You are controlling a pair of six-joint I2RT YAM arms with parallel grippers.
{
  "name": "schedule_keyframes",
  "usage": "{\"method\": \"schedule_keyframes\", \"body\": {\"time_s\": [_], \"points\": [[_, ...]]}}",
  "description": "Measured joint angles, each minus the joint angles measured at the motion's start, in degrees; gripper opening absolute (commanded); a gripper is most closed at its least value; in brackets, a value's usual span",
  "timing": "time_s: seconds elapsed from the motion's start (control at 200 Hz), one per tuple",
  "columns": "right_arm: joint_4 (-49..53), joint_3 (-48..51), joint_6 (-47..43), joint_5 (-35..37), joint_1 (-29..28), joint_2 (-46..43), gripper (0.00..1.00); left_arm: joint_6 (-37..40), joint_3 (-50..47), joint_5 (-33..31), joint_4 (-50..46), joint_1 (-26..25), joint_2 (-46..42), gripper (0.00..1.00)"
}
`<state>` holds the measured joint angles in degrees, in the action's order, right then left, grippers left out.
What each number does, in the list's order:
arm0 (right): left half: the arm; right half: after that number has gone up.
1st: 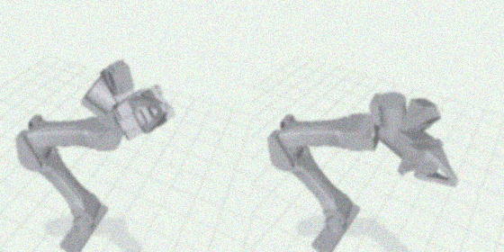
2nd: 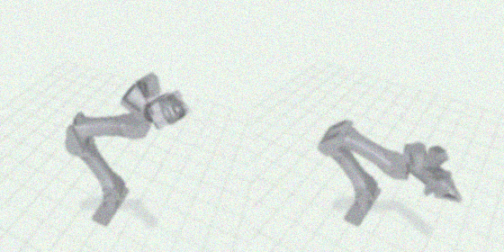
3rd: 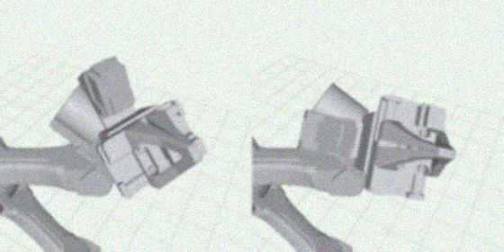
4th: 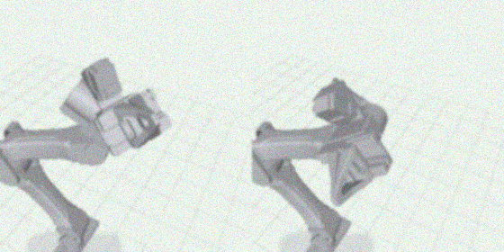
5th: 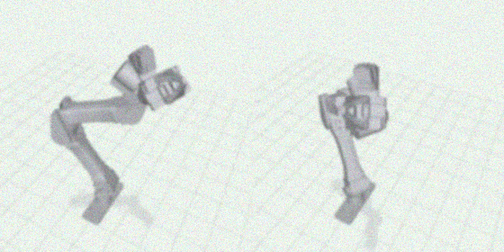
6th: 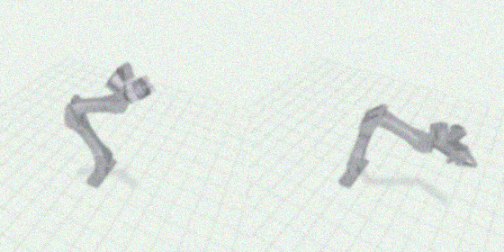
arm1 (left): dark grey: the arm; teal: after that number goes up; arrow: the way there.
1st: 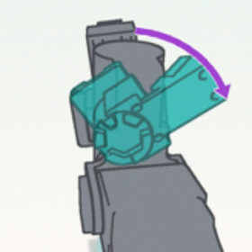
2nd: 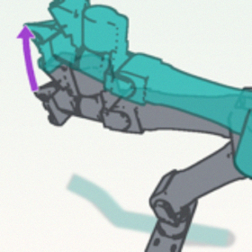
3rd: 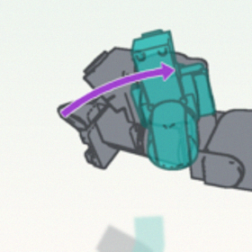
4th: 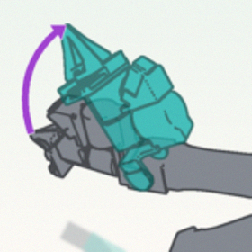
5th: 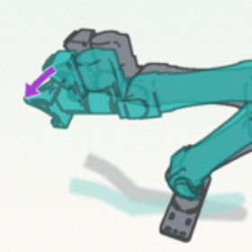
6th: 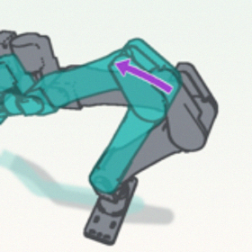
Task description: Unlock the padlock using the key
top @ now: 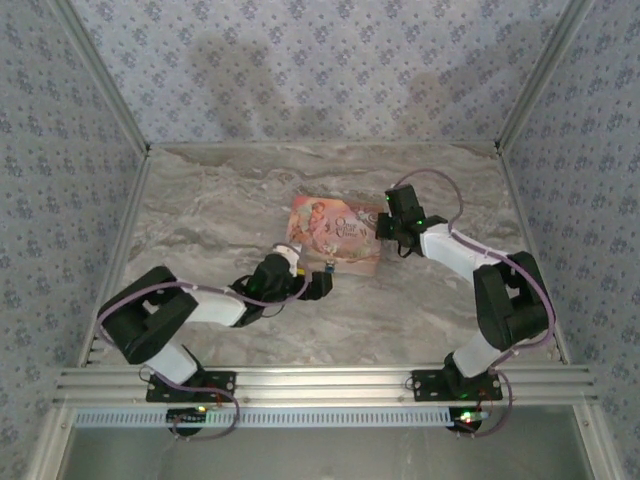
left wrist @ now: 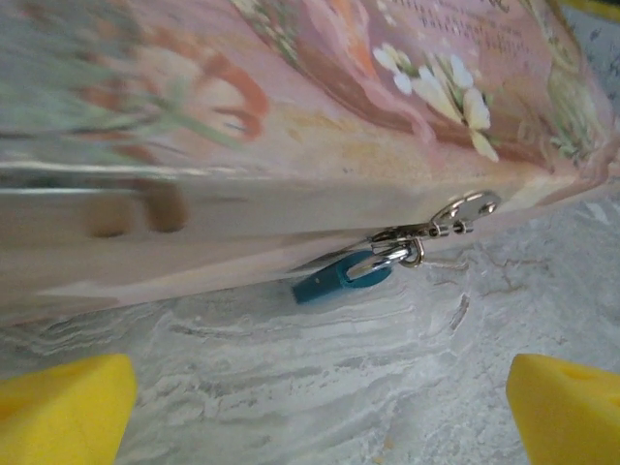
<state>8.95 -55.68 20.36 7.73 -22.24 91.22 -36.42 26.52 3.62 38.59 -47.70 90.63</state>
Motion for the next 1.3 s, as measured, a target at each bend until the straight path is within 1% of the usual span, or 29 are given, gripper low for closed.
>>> {"method": "schedule_keyframes", "body": {"time_s": [0.26,0.355,0.45,0.56,0.76,0.934,1.014,1.119,1.299], "points": [[-0.66,-1.03,-0.33,0.17,-0.85,1.29,0.00,3.91,3.85,1.66,6.99,-1.29,8.24,0.95],[-1.01,-1.18,-0.35,0.09,-1.09,1.57,0.00,4.52,5.29,2.49,8.33,-1.62,9.86,0.95],[-1.29,-1.27,-0.35,0.09,-1.29,1.81,0.00,5.31,6.29,3.21,9.35,-1.99,11.19,0.92],[-1.55,-1.38,-0.35,0.42,-1.33,1.99,0.00,6.08,6.56,4.61,10.69,-1.92,12.04,0.88],[-1.64,-1.40,-0.37,0.66,-1.42,2.01,0.00,6.36,6.38,7.54,12.70,-1.79,12.61,0.85],[-1.68,-1.38,-0.50,0.59,-1.75,2.01,0.00,4.17,2.12,10.01,21.29,0.50,12.61,0.82],[-1.64,-1.38,-0.52,0.46,-1.86,2.01,0.00,3.37,1.20,10.67,23.28,1.49,12.61,0.80],[-1.44,-1.38,-0.50,0.46,-1.97,2.01,0.00,2.01,0.55,11.21,25.70,2.27,12.61,0.81],[-1.14,-1.38,-0.55,0.46,-2.08,2.01,0.00,1.31,-0.55,11.15,27.56,3.04,11.26,0.89]]}}
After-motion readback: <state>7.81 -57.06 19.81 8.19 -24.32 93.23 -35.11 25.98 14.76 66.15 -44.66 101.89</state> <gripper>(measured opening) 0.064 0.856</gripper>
